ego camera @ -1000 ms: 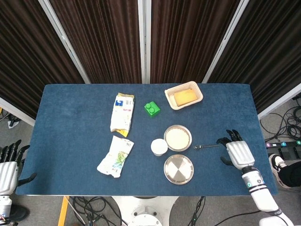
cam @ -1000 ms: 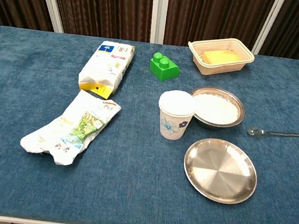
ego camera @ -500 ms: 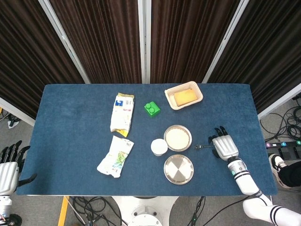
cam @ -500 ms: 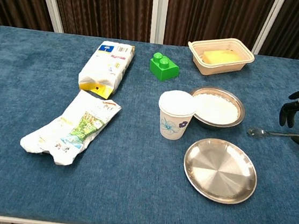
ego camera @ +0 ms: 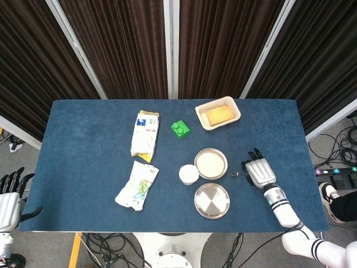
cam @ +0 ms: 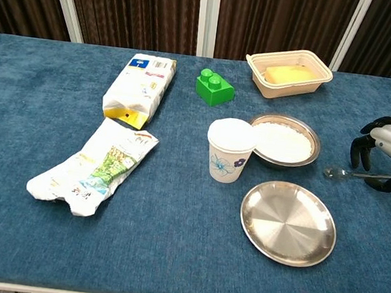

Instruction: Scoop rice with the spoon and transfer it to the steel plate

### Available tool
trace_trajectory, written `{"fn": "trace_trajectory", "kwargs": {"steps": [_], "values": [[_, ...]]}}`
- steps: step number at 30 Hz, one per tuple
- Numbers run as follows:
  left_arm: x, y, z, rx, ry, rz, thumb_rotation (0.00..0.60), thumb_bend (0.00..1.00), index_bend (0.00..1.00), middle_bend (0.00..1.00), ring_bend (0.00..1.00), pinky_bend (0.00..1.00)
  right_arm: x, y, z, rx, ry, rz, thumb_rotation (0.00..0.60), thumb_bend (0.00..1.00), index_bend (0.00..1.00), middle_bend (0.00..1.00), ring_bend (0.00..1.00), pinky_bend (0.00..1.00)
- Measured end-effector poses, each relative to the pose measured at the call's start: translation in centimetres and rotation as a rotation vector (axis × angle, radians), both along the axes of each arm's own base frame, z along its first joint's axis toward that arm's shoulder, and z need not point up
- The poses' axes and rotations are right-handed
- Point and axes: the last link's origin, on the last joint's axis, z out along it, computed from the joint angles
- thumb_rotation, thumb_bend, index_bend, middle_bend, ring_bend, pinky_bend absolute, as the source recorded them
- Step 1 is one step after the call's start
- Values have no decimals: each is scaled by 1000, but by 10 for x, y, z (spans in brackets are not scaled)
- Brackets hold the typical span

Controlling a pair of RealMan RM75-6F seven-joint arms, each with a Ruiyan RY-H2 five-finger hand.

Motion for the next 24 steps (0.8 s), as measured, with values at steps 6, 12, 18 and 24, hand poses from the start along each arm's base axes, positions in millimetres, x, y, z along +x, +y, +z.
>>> {"fn": "trace_trajectory", "kwargs": {"steps": [6, 12, 18, 24], "values": [[-1, 0, -1, -1, -1, 2, 600, 164, 233, 137, 71, 48, -2, -1, -1, -2, 13, 2, 600, 234, 487, 500, 129, 0], [-2, 0, -1, -2, -1, 6, 600, 164, 233, 137, 71, 48, -2, -2, -4, 5, 24, -1, 600, 282, 495, 504, 129, 0], [-2, -1, -1, -4, -1, 9, 600, 164, 233, 137, 71, 47, -4, -3, -5, 9, 31, -8, 600, 292, 503, 511, 130, 0], [-3, -1, -2, -5, 0, 10, 600, 164, 233, 137, 71, 47, -4, -4, -6, 10, 33, -8, 600, 304, 536, 532, 158, 0]]}}
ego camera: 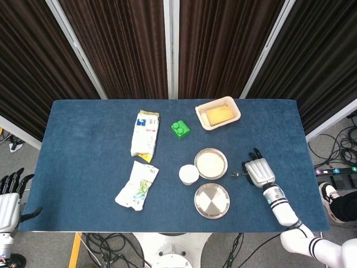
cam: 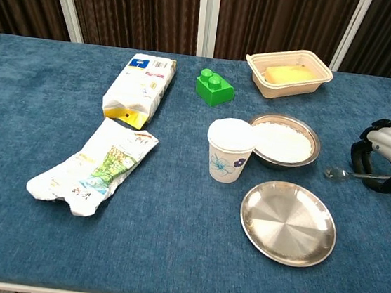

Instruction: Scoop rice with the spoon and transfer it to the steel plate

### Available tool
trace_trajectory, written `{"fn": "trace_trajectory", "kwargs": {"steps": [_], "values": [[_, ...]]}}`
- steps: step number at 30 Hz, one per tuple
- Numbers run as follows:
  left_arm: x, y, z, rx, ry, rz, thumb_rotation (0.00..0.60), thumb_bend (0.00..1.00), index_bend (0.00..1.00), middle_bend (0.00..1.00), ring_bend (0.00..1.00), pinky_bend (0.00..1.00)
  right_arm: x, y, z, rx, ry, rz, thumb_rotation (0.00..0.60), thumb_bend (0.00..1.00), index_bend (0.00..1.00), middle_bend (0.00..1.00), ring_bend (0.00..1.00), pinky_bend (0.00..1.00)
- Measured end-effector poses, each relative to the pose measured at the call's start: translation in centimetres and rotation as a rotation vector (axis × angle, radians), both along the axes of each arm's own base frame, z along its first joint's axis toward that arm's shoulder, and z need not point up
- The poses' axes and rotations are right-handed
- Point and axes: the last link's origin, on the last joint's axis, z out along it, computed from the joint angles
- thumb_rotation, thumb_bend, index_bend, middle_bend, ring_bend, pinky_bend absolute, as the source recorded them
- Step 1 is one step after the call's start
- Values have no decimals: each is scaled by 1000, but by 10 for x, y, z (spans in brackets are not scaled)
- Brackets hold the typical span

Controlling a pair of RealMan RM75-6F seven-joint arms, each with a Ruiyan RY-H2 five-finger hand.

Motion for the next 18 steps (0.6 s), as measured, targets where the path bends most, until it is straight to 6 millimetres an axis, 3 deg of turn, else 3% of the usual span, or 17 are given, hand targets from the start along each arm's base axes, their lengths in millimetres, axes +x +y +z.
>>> {"fn": "trace_trajectory", "kwargs": {"steps": [9, 18], "values": [[-1, 0, 0, 2, -1, 0, 600, 164, 233, 137, 71, 47, 2, -1, 3, -3, 7, 11, 600, 327, 589, 571, 196, 0], [-1, 0, 1, 8, -6, -7, 600, 164, 233, 137, 71, 47, 18, -9, 38, -7, 43, 66, 600, 356, 624, 597, 215, 0]]}}
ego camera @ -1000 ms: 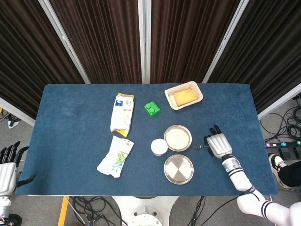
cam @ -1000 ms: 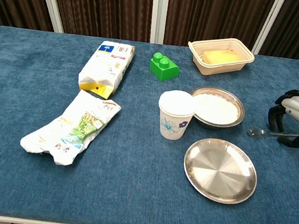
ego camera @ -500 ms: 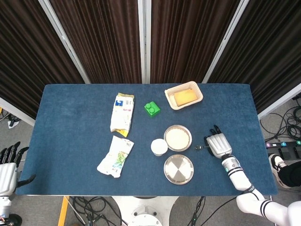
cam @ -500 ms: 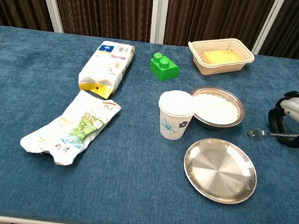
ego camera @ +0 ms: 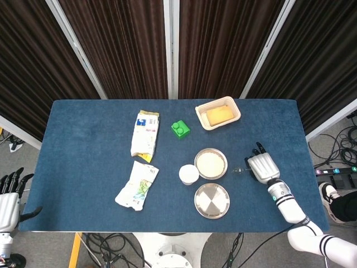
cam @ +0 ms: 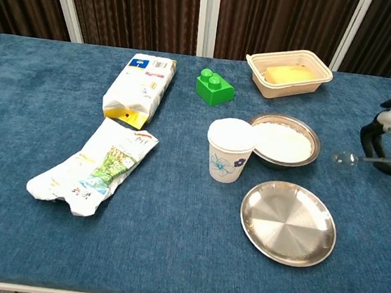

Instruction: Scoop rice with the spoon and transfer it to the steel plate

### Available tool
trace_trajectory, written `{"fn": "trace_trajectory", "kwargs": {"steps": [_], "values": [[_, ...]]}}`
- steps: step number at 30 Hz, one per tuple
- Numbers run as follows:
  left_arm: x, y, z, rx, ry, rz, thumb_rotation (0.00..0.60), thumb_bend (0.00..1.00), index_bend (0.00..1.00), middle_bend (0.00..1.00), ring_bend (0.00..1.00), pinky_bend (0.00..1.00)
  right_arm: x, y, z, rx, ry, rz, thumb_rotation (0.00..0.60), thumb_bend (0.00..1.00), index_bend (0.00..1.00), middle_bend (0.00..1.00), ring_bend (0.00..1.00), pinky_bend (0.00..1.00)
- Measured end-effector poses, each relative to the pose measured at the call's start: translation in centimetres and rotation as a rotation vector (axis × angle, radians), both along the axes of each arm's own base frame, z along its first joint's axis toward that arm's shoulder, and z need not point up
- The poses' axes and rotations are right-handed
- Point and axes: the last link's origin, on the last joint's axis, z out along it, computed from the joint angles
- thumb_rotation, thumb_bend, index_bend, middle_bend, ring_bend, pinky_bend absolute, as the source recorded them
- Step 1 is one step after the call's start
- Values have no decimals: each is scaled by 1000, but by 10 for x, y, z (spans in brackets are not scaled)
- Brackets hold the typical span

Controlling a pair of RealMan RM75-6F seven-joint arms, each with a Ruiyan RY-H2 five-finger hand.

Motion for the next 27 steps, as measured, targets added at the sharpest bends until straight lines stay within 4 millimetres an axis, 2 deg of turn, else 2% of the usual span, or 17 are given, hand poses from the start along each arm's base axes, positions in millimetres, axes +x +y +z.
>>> {"fn": "trace_trajectory", "kwargs": {"steps": [6, 9, 16, 27], "values": [[0, 1, -1, 3, -5, -5, 600, 164, 233, 137, 71, 47, 33, -11, 31, 39, 38, 43, 600, 361, 629, 601, 215, 0], [0, 1, -1, 3, -5, -9, 600, 164, 233, 137, 71, 47, 50, -21, 34, 73, 96, 73, 600, 361, 632, 602, 215, 0], [-1, 1, 0, 6, -6, -10, 600, 165, 233, 137, 71, 47, 92, -42, 14, 145, 235, 152, 600, 360, 635, 603, 215, 0], [-3, 0, 0, 0, -10, -12, 600, 164, 233, 137, 71, 47, 132, -55, -36, 182, 442, 238, 600, 361, 638, 603, 215, 0]]}}
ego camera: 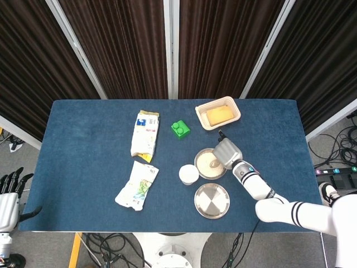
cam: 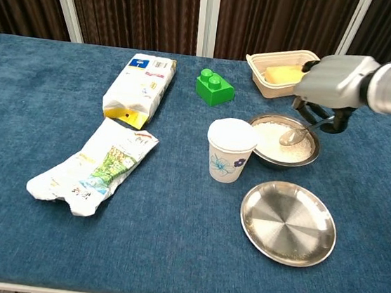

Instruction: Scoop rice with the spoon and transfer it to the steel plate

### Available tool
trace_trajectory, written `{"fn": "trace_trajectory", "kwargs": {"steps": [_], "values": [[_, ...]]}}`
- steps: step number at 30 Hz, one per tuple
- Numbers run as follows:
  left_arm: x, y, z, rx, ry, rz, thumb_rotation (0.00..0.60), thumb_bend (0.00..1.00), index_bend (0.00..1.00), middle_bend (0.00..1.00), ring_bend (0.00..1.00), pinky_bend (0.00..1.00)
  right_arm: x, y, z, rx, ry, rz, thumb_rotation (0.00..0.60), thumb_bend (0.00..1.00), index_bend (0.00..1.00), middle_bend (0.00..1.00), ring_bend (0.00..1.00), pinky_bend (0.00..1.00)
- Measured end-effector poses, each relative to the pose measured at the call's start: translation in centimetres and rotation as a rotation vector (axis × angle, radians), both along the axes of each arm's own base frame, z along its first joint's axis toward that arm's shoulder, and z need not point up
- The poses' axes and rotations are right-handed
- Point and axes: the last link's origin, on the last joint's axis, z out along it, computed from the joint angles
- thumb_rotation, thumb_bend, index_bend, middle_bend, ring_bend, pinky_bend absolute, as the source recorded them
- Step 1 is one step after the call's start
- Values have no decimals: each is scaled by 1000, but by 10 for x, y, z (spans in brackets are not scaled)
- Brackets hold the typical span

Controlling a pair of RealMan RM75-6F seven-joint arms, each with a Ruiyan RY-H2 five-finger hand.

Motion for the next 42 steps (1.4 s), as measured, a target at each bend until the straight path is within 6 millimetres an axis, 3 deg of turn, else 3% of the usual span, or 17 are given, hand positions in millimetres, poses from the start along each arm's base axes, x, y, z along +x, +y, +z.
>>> {"fn": "trace_trajectory", "kwargs": {"steps": [8, 16, 21, 32, 42], "values": [[0, -1, 0, 2, -4, -1, 600, 164, 233, 137, 71, 47, 17, -3, -28, -6, 132, 109, 600, 362, 640, 603, 215, 0], [-1, -4, 2, 6, -5, 5, 600, 164, 233, 137, 71, 47, 25, 4, -40, -1, 89, 119, 600, 362, 641, 603, 215, 0], [-1, -4, 2, 5, -5, 4, 600, 164, 233, 137, 71, 47, 18, 7, -31, -8, 25, 79, 600, 362, 642, 603, 215, 0], [3, 0, 2, 1, 5, -8, 600, 164, 233, 137, 71, 47, -15, 7, -6, -49, -133, -57, 600, 362, 642, 603, 215, 0], [5, 0, 3, 1, 11, -3, 600, 164, 233, 137, 71, 47, -25, 2, 13, -67, -282, -112, 600, 361, 643, 603, 215, 0]]}}
